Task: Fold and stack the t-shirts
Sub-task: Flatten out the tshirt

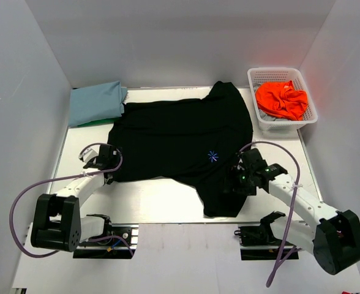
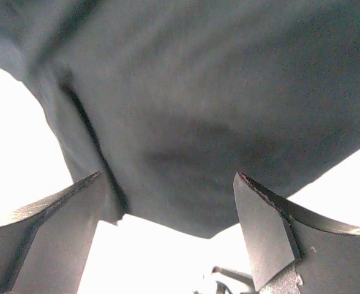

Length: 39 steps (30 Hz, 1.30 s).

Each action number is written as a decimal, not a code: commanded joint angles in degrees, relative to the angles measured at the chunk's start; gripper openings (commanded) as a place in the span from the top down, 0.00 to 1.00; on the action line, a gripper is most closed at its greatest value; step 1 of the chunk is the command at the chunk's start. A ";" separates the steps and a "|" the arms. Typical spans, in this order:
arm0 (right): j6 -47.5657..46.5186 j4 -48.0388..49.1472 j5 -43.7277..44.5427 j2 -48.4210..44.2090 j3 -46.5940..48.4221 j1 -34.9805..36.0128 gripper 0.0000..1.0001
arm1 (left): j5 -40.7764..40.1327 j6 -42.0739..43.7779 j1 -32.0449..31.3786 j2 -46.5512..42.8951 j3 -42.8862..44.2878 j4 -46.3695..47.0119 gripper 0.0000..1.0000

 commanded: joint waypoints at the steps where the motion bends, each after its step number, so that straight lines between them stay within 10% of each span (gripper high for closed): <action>1: 2.00 -9.39 -1.05 -0.16 1.34 3.17 0.10 | 1.97 -0.16 0.13 -0.83 0.63 -3.47 1.00; 18: 21.14 -10.41 12.32 9.50 0.91 17.06 0.13 | -1.82 -2.71 0.13 -8.49 11.61 -11.21 1.00; 21: 25.62 -8.98 14.85 10.65 0.20 16.80 0.37 | -1.82 -2.71 0.13 -7.10 13.54 -11.91 1.00; 22: 27.38 -10.10 16.78 9.87 0.38 16.54 0.71 | -3.39 -3.23 0.13 -7.09 14.68 -12.61 1.00; 25: 34.83 -16.85 22.58 5.50 1.69 15.75 1.00 | -4.89 -4.56 0.65 -5.60 15.83 -14.99 1.00; 39: 47.97 -42.37 37.18 -17.29 16.53 14.34 1.00 | -9.38 -8.95 4.34 -2.43 16.36 -19.30 1.00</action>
